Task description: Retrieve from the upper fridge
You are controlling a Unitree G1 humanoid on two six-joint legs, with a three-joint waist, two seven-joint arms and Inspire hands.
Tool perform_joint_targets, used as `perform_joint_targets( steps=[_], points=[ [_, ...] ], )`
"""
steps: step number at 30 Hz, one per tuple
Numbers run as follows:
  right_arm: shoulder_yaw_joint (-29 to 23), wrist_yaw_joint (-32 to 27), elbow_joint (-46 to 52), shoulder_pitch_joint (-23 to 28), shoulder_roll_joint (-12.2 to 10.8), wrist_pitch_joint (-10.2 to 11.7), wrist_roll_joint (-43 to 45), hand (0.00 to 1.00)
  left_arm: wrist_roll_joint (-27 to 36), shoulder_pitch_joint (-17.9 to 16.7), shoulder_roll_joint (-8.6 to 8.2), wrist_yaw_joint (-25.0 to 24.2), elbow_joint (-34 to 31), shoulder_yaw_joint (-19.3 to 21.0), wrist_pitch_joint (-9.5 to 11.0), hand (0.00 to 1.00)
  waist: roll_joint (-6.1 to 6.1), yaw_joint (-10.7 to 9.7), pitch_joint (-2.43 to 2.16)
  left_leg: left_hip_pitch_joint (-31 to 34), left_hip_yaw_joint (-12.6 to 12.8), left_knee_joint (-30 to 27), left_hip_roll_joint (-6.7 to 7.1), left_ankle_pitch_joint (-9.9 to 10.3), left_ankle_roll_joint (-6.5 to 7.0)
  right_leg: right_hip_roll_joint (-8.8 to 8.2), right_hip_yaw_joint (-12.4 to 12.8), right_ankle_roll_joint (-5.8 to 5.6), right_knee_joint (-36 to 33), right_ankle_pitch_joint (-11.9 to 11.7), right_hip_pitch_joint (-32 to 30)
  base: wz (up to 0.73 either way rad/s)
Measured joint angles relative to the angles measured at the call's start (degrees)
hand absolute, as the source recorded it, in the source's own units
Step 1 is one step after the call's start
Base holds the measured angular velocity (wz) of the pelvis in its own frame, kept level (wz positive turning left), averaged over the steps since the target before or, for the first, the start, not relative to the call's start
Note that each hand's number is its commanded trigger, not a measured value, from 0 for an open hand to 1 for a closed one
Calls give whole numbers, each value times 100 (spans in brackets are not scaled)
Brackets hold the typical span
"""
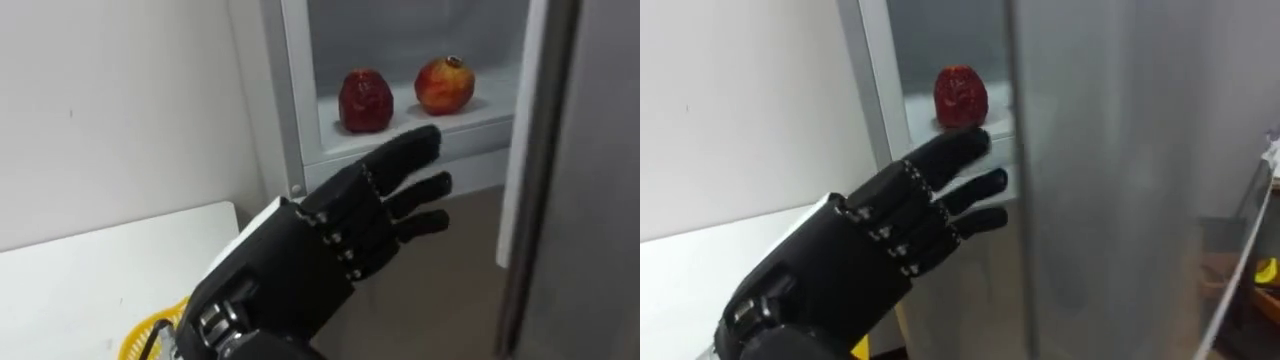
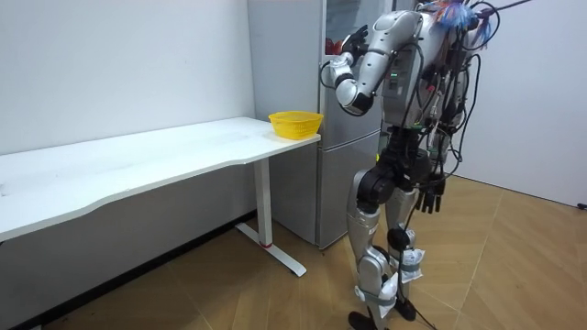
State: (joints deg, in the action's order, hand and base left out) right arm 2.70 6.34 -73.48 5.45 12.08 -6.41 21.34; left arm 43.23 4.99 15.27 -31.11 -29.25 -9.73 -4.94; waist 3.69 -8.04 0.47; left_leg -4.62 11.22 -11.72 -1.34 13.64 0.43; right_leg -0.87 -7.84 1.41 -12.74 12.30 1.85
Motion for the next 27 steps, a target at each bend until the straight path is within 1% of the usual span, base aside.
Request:
perform_joint_targets(
  steps=[3,5,9,19,22,24,27],
  points=[
    [0,-5,11,24,7,-6,-41,0,-3,4,0,-113,-2,-35,-6,0,-33,-3,-9,-10,43,-2,-3,0,0,-1,7,0,1,0,2,-3],
    [3,-10,52,36,6,-5,-52,0,-3,4,27,-136,-1,-86,-8,0,-37,-3,-9,-9,44,-2,-2,0,0,-2,7,0,1,0,-1,0],
    [19,-15,58,19,6,3,-52,0,-3,4,20,-230,-2,-131,-9,0,-42,-2,-17,-9,45,-2,-3,0,0,-1,4,1,1,0,0,0],
    [46,-22,50,23,6,1,-53,0,-9,4,15,-229,-2,-179,-9,0,-36,-12,-43,-17,55,-3,-3,0,0,-1,13,2,2,-1,6,0],
    [45,-33,47,16,6,1,-58,0,-14,4,16,-207,-2,-185,-9,0,-25,-54,-50,-19,64,-3,-3,0,0,-1,19,2,7,-1,8,0],
    [41,-58,36,1,14,5,-103,0,-30,17,21,-146,-3,-229,-9,0,-4,-114,-65,-14,100,-3,-4,0,0,-1,38,1,12,-2,-5,-3],
    [42,-135,-7,7,66,7,-211,0,-56,22,25,-70,-3,-409,-9,0,49,-118,-97,-46,178,-1,-4,0,0,1,118,-3,3,-5,-13,-14]
  ],
)
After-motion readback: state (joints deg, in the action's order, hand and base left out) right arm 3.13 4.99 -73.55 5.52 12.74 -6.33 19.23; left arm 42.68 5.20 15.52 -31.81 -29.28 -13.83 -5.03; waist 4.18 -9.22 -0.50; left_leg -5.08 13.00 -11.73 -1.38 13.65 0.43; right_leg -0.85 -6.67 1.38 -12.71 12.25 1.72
